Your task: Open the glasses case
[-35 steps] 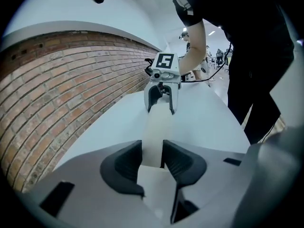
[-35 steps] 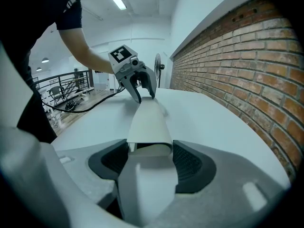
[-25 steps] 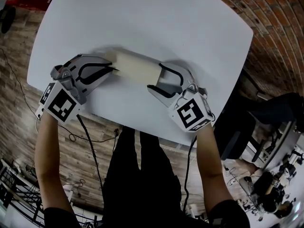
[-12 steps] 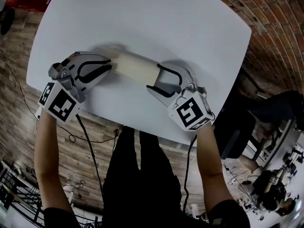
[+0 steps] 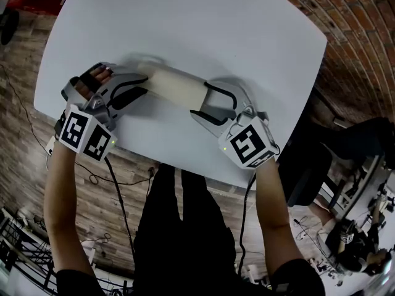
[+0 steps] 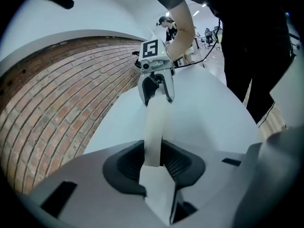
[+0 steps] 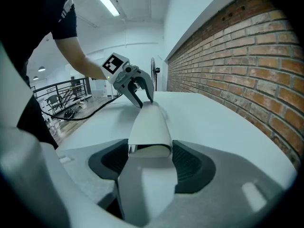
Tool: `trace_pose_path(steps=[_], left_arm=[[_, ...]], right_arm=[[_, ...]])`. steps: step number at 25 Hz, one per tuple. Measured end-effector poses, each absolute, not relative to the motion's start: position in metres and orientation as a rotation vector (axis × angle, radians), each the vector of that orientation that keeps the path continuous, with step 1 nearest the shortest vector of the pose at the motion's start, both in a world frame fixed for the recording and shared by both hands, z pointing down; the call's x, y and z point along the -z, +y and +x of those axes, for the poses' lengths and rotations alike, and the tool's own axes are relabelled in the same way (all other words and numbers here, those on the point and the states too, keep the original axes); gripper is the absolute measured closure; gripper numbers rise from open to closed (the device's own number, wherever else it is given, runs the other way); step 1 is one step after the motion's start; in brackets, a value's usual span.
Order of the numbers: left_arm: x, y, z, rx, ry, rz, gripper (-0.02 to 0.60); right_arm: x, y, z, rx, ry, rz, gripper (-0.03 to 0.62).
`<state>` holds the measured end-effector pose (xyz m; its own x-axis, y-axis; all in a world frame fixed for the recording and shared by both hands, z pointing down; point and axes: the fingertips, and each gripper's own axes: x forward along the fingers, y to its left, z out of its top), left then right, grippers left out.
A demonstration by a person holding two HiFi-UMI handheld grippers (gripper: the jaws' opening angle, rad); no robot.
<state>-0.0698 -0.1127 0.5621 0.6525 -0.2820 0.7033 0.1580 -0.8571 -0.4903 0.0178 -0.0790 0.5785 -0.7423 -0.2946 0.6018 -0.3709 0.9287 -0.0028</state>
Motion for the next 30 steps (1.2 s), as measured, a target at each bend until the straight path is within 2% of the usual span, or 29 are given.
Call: trace_pose_path(steps=[6, 17, 22, 30], left_arm=[[-0.552, -0.120, -0.072, 1.059, 0.177, -2.486, 0.508], [-0.544, -0.132, -0.069, 1.000, 0.243, -2.629, 0.515], [-0.540, -0.150, -0.064, 1.013, 0.278, -2.670, 0.552], [-0.542, -0.163, -0.063, 1.003, 0.315, -2.684, 0.551]], right_arm=[[-0.577, -0.079, 0.016, -0.164, -2.468, 0.489, 0.301], [-0.560, -0.079, 0.026, -0.083, -2.449, 0.533, 0.296], [-0.556, -0.090, 0.048, -0.107, -2.469, 0.612, 0.296], [-0.568, -0.085, 0.040, -0.138, -2.447, 0.568, 0.307]])
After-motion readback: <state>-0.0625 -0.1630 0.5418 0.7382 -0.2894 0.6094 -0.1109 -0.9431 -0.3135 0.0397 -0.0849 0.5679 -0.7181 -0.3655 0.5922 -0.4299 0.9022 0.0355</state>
